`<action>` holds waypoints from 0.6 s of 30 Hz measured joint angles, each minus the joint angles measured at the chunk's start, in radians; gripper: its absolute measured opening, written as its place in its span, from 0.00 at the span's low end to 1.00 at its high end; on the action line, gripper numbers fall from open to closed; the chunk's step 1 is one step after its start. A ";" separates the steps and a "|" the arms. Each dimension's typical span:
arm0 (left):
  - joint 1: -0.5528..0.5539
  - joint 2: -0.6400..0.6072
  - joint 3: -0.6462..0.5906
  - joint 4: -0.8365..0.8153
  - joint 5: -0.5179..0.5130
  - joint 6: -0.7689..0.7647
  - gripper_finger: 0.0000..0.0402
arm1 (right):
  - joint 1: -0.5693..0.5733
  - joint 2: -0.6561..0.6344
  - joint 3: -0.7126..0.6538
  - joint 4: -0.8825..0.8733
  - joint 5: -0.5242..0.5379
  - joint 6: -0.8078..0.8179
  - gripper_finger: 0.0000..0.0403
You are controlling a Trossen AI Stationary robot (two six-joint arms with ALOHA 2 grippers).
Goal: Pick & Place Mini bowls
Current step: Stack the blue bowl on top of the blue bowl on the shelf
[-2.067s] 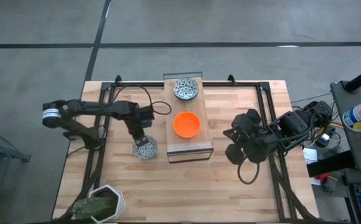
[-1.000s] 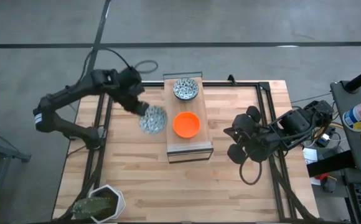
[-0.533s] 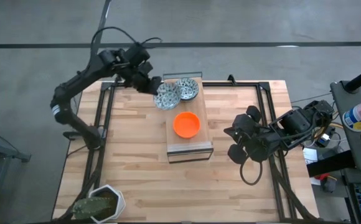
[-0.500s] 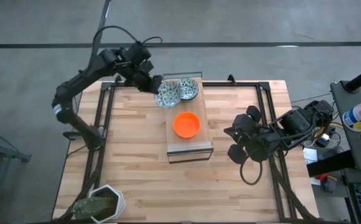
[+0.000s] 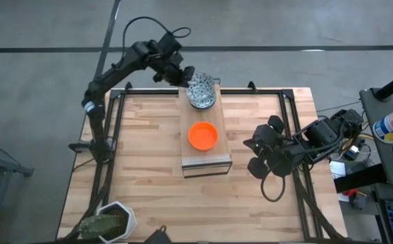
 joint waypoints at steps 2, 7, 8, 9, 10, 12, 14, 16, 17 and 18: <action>0.003 0.042 0.043 -0.001 0.000 -0.013 0.00 | 0.000 0.000 -0.001 0.000 0.000 0.001 0.02; 0.014 0.121 0.146 -0.013 -0.001 -0.017 0.00 | 0.005 0.000 -0.002 0.000 0.000 0.004 0.02; 0.015 0.133 0.163 -0.029 -0.001 -0.018 0.00 | 0.005 0.000 -0.002 0.000 0.000 0.004 0.02; 0.016 0.144 0.179 -0.047 -0.002 -0.018 0.00 | 0.005 0.000 -0.002 0.000 0.000 0.005 0.02; 0.017 0.153 0.193 -0.060 -0.005 -0.017 0.00 | 0.005 0.000 -0.002 0.001 0.000 0.004 0.02; 0.017 0.165 0.212 -0.088 -0.009 -0.009 0.00 | 0.005 0.000 -0.002 0.001 0.000 0.005 0.02; 0.016 0.169 0.215 -0.127 -0.008 -0.008 0.00 | 0.005 0.000 -0.002 0.001 0.000 0.004 0.02; 0.016 0.171 0.211 -0.146 -0.008 -0.010 0.00 | 0.005 0.000 -0.002 0.001 0.000 0.004 0.02; 0.016 0.172 0.207 -0.146 -0.008 -0.011 0.00 | 0.005 0.000 -0.002 0.001 0.000 0.003 0.02; 0.016 0.173 0.207 -0.149 -0.010 -0.008 0.00 | 0.005 0.000 -0.002 0.001 0.000 0.002 0.02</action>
